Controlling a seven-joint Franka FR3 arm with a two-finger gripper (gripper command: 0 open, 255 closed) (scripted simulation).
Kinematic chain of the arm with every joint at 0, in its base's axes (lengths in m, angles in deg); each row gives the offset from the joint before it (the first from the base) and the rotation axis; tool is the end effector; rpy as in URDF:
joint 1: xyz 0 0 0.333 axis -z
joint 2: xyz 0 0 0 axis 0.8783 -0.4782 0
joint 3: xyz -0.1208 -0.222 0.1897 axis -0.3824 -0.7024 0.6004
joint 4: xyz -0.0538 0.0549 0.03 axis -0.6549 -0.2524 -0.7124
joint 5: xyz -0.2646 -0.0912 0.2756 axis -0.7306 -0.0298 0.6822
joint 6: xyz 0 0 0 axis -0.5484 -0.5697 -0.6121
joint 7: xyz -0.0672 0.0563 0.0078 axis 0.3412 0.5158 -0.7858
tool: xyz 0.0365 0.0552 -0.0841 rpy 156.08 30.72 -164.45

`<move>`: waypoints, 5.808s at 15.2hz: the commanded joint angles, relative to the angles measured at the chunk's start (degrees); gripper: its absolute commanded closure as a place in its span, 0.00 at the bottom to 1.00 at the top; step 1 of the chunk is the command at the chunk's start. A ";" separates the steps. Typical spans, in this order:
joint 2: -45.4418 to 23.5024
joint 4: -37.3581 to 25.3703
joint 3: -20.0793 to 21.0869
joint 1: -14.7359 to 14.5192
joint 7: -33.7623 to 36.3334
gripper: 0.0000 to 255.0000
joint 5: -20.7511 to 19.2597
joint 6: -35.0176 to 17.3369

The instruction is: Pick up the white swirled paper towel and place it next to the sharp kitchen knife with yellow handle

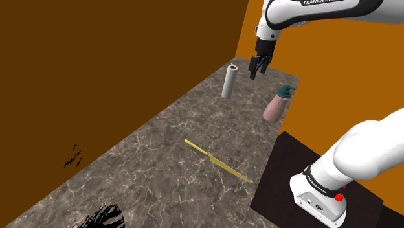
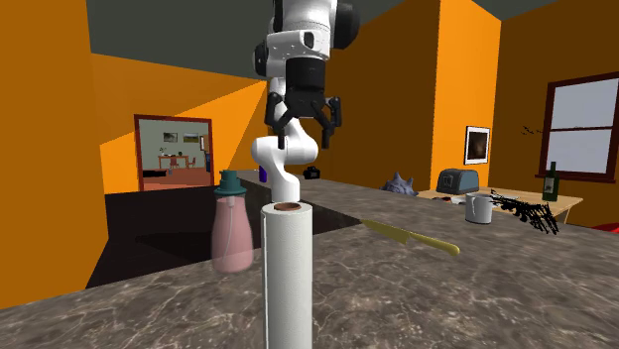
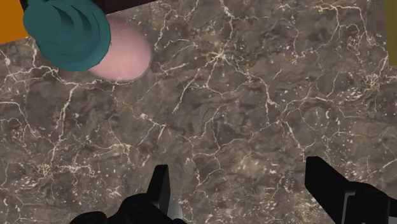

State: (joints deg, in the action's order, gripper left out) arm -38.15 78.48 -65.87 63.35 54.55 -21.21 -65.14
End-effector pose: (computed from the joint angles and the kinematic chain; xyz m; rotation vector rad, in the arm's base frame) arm 0.4624 -0.0421 0.5010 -3.1254 -0.1358 0.1740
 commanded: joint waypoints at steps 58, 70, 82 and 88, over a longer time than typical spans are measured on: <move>-39.24 -46.31 -3.02 4.29 -3.71 1.00 6.06 3.73; -28.30 -39.31 -2.30 1.71 -0.32 1.00 4.94 7.46; -6.56 -20.89 2.00 -3.33 9.18 1.00 4.00 10.26; 2.09 -16.32 5.15 -5.45 14.54 1.00 4.99 14.04</move>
State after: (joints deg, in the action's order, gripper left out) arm -37.22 61.76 -61.38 58.32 67.96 -16.47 -51.83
